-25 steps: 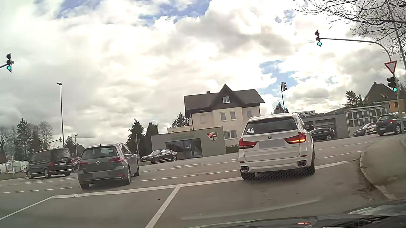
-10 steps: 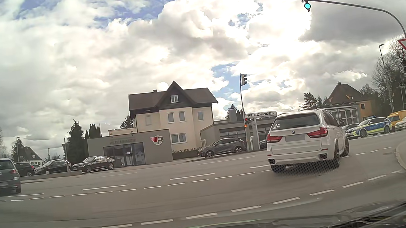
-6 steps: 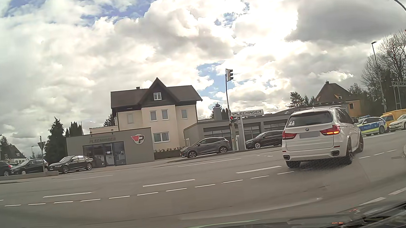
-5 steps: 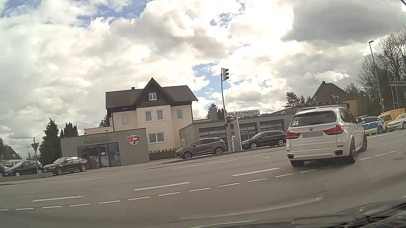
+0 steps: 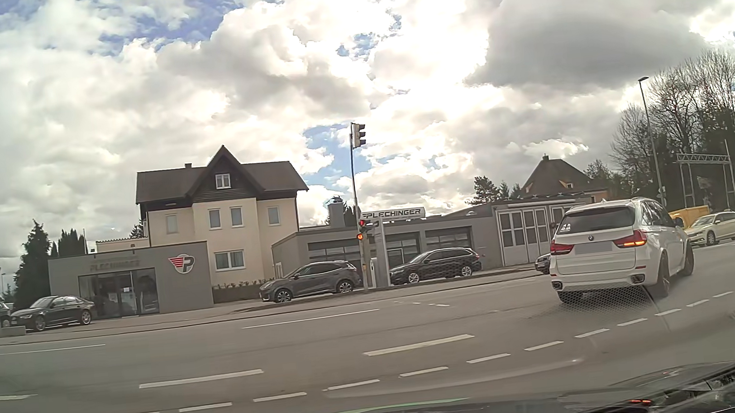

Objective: Follow the waypoints while adhering to traffic rules and regulations

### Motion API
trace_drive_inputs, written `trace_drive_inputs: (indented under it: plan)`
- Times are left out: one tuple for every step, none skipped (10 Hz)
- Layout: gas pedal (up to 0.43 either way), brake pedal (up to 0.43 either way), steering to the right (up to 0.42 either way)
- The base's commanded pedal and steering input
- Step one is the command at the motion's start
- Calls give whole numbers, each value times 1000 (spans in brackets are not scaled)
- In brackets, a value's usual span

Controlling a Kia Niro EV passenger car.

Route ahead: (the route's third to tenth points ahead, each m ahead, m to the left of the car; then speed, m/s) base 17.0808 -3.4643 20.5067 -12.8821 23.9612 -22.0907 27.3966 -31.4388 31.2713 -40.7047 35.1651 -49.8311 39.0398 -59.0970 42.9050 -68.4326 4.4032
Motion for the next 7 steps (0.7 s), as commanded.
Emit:
trace_drive_inputs:
  plan:
    - [287,0,228]
    - [299,0,235]
    - [299,0,244]
    - [299,0,250]
    - [287,0,262]
    - [287,0,271]
    - [287,0,277]
